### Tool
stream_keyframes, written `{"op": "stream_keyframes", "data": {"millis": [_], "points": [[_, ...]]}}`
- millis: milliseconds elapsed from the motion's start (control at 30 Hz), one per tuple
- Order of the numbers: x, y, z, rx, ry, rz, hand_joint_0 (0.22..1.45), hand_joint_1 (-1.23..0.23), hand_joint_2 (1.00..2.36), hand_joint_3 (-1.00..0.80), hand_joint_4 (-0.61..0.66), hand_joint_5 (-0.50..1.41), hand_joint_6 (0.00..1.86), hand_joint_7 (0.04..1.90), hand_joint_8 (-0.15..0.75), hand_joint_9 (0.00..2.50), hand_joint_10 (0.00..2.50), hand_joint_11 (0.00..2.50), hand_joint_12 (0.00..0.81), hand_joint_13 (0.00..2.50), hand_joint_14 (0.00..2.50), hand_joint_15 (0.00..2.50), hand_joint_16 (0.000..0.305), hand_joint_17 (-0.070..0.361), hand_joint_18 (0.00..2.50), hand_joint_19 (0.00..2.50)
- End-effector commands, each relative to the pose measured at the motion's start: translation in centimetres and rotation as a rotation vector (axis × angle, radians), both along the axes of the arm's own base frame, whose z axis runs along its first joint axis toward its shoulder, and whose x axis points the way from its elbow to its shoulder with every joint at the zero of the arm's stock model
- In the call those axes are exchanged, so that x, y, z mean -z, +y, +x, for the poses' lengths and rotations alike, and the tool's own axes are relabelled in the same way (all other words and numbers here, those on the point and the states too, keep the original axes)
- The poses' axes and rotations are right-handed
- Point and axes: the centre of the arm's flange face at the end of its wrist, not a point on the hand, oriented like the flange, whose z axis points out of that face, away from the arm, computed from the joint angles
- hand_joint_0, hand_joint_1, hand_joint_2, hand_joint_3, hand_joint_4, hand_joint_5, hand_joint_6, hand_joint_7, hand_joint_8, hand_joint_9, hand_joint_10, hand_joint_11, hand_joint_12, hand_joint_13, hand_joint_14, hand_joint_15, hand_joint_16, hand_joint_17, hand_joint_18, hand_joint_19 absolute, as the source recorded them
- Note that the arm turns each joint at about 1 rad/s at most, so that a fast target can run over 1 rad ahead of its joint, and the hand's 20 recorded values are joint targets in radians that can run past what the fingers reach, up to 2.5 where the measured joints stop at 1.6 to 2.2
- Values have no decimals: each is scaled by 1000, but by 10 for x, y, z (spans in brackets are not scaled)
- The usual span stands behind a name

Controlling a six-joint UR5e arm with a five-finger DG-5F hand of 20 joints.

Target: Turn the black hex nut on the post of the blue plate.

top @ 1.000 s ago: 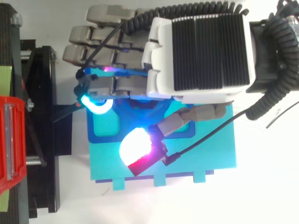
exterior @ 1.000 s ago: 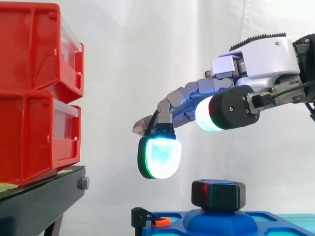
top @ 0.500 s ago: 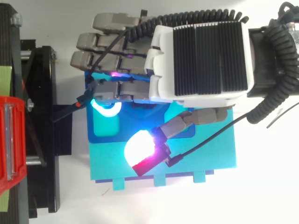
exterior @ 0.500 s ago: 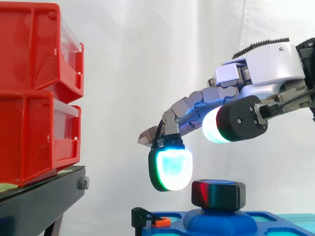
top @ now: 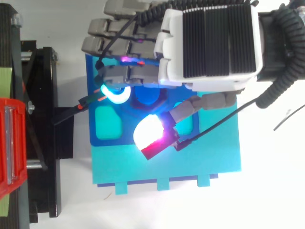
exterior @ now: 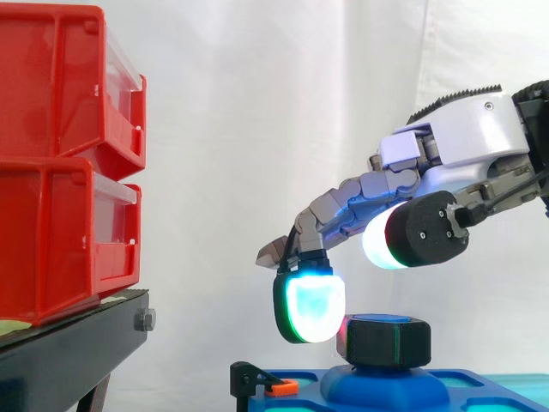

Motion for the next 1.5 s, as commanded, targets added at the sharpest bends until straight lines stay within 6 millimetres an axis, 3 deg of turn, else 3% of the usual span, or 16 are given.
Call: {"op": "stream_keyframes", "data": {"millis": [0,300,600,867,1033,1467], "points": [[0,-8,-2,-3,1,-10,461,-247,1000,-500,177,-194,500,1159,217,218,0,0,348,210,0,19,56,125,0,52],[0,-36,-8,-7,-1,-35,462,-248,1000,-500,181,-192,500,1161,217,219,0,0,348,214,0,20,56,125,0,58],[-10,-44,-6,-16,-21,-31,461,-246,1000,-500,177,-197,501,1115,218,218,0,0,349,213,0,24,56,125,0,56],[-18,-30,1,-17,-47,-34,460,-238,1000,-500,180,-207,502,1035,219,216,0,0,350,209,0,23,56,126,0,56],[-17,-7,7,-16,-58,-21,459,-237,1000,-500,177,-211,502,983,218,214,0,0,351,207,0,19,56,126,0,57],[-18,23,12,-21,-61,-6,457,-233,1000,-500,173,-214,502,947,217,207,0,0,350,199,0,20,56,127,0,57]]}}
